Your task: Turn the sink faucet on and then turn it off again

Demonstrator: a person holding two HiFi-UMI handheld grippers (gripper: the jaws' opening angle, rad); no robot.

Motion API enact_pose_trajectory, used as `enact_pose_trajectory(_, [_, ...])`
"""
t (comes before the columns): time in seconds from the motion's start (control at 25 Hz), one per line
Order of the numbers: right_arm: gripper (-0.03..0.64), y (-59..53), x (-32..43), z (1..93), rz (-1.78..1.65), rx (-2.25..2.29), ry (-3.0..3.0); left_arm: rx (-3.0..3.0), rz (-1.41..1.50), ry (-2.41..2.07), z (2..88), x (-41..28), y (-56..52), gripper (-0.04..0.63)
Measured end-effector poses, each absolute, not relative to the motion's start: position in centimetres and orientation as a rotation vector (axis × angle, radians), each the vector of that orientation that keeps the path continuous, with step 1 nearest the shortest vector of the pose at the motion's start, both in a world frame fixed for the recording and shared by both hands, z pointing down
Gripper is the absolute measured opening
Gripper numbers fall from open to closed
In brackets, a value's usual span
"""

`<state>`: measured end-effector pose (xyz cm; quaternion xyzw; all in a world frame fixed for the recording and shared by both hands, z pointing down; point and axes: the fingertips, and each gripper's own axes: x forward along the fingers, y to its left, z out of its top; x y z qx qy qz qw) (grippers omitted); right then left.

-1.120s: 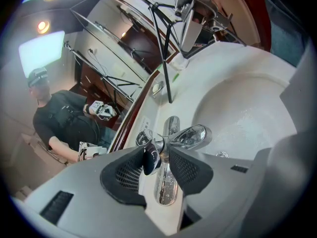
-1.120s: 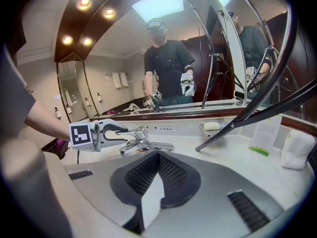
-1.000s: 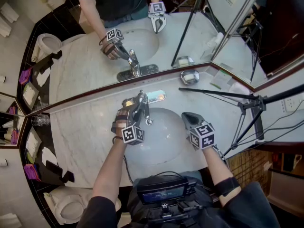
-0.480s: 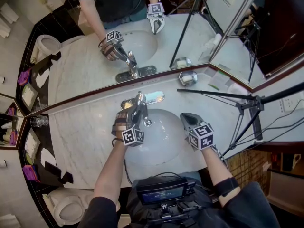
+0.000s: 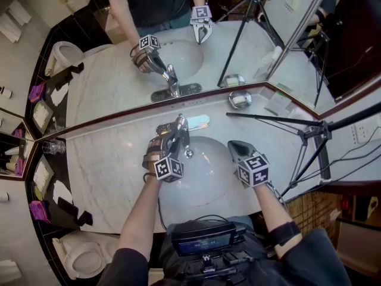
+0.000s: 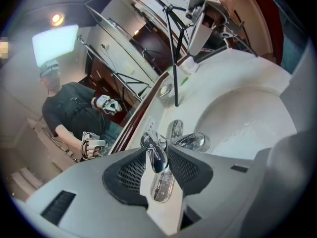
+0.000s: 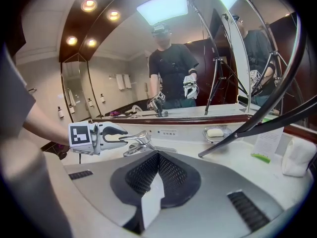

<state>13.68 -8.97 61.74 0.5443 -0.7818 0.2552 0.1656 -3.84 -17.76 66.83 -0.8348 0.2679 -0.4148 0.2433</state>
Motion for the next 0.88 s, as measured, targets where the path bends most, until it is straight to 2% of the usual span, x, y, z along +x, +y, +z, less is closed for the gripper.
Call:
enact_pose_trajectory(0.24, [0.018, -9.0, 11.9, 61.3, 0.714, 1.514, -2.271, -2.318, -1.104, 0.737, 63.7, -5.2, -15.4, 0.136])
enact_pose_trajectory(0.44, [0.018, -8.7, 10.6, 60.7, 0.696, 1.493, -2.310, -2.343, -1.071, 0.861, 60.7, -6.7, -13.2, 0.065])
enact_pose_trajectory(0.52, [0.018, -8.5, 10.2, 60.5, 0.689, 1.485, -2.320, -2.386, -1.041, 0.914, 59.5, -7.1, -12.3, 0.004])
enact_pose_trajectory(0.88, [0.018, -7.5, 9.8, 59.3, 0.647, 1.477, -2.345, -2.878, -0.787, 1.147, 55.9, -10.9, -9.3, 0.002])
